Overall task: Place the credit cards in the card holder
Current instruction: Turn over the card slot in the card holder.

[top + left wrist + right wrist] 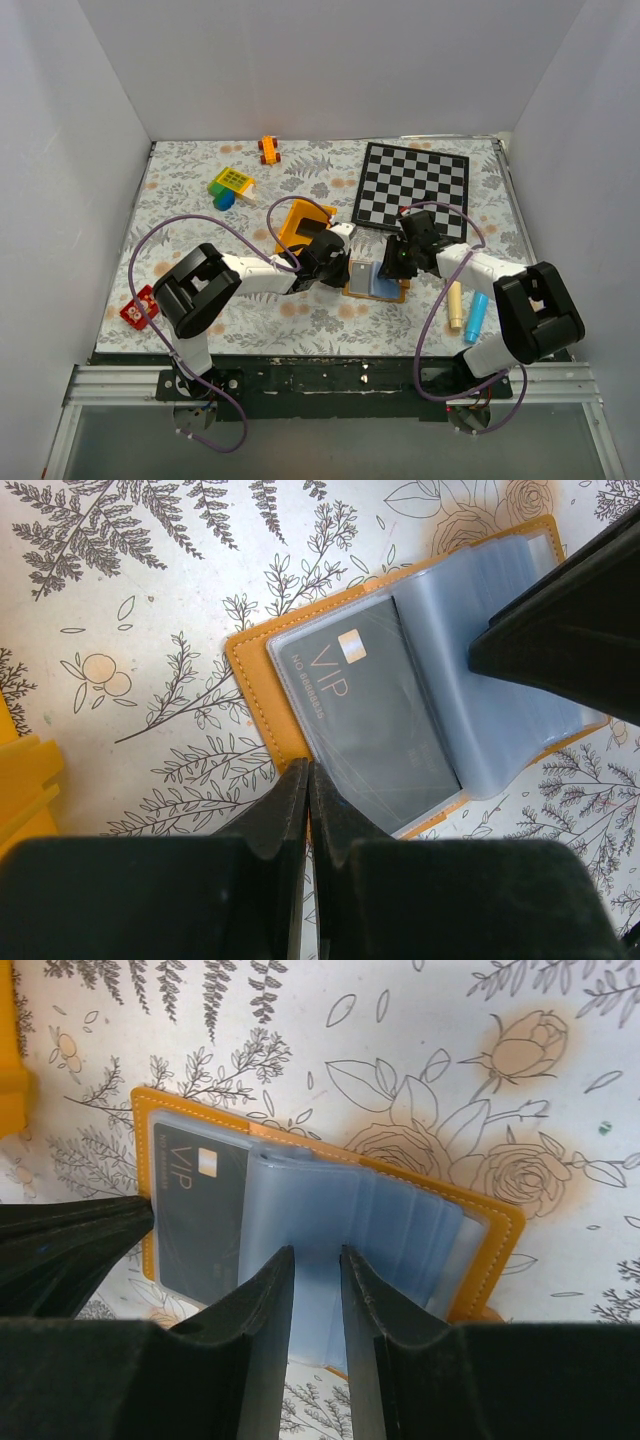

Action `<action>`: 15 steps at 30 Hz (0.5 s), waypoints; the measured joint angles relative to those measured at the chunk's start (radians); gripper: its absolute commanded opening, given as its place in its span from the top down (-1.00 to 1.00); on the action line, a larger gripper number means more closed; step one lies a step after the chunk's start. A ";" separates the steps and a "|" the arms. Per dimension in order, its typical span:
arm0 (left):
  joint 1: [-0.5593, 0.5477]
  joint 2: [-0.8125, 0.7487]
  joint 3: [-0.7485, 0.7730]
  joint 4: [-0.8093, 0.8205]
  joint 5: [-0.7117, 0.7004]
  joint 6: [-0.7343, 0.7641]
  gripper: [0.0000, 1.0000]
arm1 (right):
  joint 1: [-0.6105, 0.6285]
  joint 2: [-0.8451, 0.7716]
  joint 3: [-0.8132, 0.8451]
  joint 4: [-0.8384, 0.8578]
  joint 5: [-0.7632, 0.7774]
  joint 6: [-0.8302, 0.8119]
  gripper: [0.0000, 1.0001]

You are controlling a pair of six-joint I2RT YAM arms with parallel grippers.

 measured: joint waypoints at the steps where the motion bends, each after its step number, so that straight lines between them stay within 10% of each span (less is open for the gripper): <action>1: 0.000 0.000 0.000 0.000 0.000 0.000 1.00 | 0.000 0.003 0.000 0.006 -0.010 0.000 0.33; 15: 0.000 0.000 0.000 0.000 0.000 0.000 1.00 | -0.008 0.055 0.005 0.081 -0.136 0.004 0.33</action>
